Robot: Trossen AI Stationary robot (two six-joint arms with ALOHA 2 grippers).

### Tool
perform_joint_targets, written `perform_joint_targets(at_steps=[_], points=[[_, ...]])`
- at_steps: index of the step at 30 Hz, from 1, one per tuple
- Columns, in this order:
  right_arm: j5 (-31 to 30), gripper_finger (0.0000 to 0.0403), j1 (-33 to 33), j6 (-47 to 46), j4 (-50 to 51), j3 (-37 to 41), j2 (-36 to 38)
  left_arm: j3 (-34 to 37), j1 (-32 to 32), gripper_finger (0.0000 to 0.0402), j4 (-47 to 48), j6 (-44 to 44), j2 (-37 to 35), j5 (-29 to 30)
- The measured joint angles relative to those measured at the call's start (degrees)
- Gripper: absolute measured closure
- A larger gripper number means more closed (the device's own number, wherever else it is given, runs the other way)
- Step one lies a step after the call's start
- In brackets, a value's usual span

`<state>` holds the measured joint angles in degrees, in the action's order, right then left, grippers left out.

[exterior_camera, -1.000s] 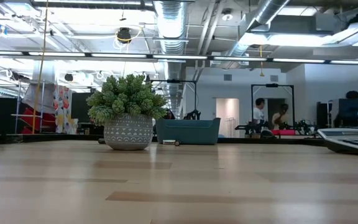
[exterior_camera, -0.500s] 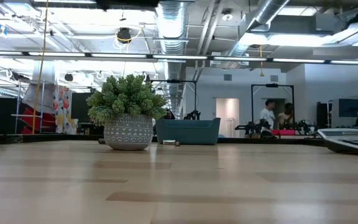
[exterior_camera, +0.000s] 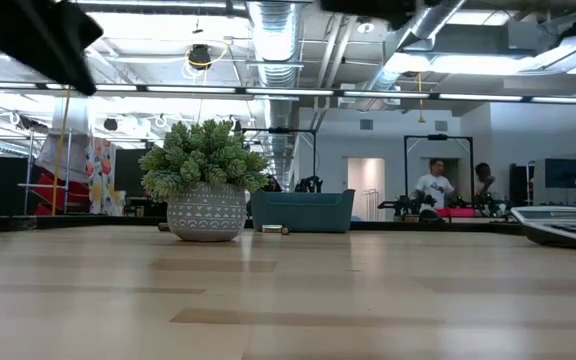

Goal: Sort batteries
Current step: Put the black battery into the blue bin

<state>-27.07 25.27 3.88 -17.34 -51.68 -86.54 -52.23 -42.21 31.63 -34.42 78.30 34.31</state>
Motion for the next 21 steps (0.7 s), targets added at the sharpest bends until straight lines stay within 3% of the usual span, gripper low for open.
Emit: perform_joint_targets(at_steps=[14, 21], points=[[5.8, 0.0209, -1.1, 0.9, -3.4, -31.3, -35.2, -0.1, -12.7, 0.0286, 11.1, -6.5, -6.4, 27.9], [9.7, 0.0209, -2.5, -2.6, -3.4, -44.5, -47.5, -0.1, -16.1, 0.0286, 15.3, -9.6, -9.1, 30.3]])
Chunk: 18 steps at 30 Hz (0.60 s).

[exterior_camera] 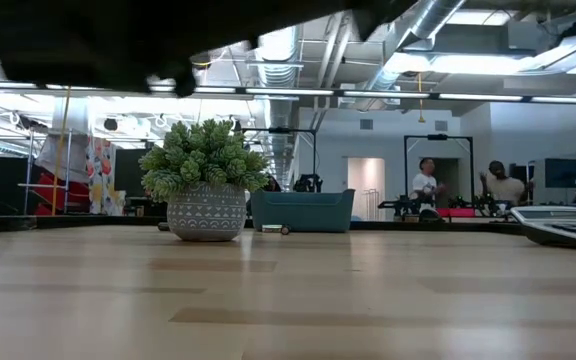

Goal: Sort batteries
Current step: Put the black battery into the blue bin

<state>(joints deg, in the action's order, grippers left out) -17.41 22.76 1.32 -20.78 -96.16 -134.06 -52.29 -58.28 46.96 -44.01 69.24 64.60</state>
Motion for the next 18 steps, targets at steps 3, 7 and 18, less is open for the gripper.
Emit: perform_joint_targets(at_steps=[3, 7, 18], points=[[1.0, 0.0209, -0.4, -1.2, 1.2, -4.5, -3.9, 0.0, -1.1, 0.0286, 0.7, 0.5, -0.4, 0.3], [3.4, 0.0209, -0.8, -3.2, 4.7, -10.7, -8.2, 0.0, -2.1, 0.0286, 3.6, 0.2, -1.3, 1.3], [3.8, 0.0209, -1.2, -6.0, 6.9, -22.7, -16.1, 0.0, -3.7, 0.0286, 6.5, -1.6, -2.3, 3.5]])
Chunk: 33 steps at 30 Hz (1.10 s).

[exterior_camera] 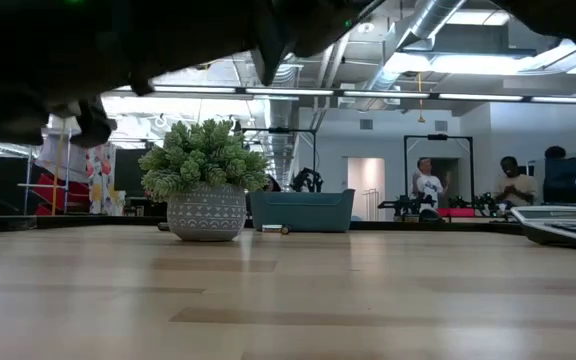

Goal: Sort batteries
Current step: Put the black battery into the blue bin

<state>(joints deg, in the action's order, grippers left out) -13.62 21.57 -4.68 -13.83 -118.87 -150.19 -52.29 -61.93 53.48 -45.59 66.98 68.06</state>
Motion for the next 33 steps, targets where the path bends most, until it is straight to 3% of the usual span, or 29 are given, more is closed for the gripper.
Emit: perform_joint_targets(at_steps=[16, 26, 33], points=[[0.9, 0.0208, -1.2, -1.5, -0.2, 3.2, -0.2, 0.0, 0.0, 0.0286, -0.1, -0.9, 0.0, 0.3], [3.3, 0.0167, -0.9, -2.4, -1.7, 5.4, -0.2, 0.0, 0.0, 0.0286, -0.4, -1.0, 0.0, 0.3], [3.2, 0.0163, -1.1, -2.8, -1.3, 5.8, -0.2, 0.0, 0.0, 0.0286, -0.4, -1.0, 0.0, 0.3]])
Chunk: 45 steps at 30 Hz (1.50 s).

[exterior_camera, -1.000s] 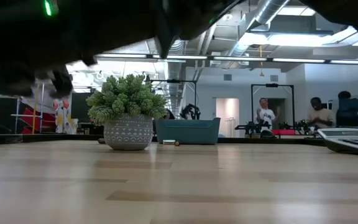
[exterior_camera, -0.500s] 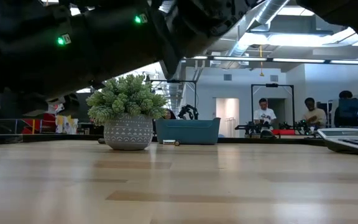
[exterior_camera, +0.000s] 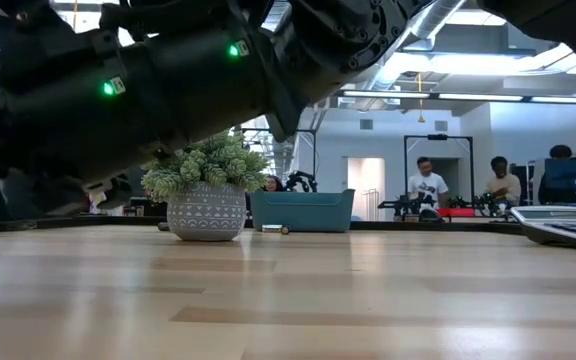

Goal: Sort batteries
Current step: Put the black battery into the blue bin

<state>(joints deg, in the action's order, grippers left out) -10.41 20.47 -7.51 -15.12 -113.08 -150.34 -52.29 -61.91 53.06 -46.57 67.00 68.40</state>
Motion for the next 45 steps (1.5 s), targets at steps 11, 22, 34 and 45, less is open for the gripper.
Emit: perform_joint_targets(at_steps=[11, 22, 34, 45], points=[[0.0, 0.0163, 0.0, 0.0, 2.2, 0.0, 0.0, 0.0, 0.0, 0.0286, 0.0, 0.0, 0.0, 0.0], [-0.1, 0.0163, 0.0, -0.2, 2.4, 0.0, 0.0, 0.0, 0.0, 0.0286, 0.0, 0.0, 0.0, 0.7], [-0.1, 0.0163, 0.0, -0.1, 2.4, 0.0, 0.0, 0.0, 0.0, 0.0286, 0.0, 0.0, 0.0, 1.0], [-0.1, 0.0163, 1.0, 4.5, -0.2, -0.2, 5.5, 0.0, 0.0, 0.0286, -0.1, -0.1, 0.0, 1.8]])
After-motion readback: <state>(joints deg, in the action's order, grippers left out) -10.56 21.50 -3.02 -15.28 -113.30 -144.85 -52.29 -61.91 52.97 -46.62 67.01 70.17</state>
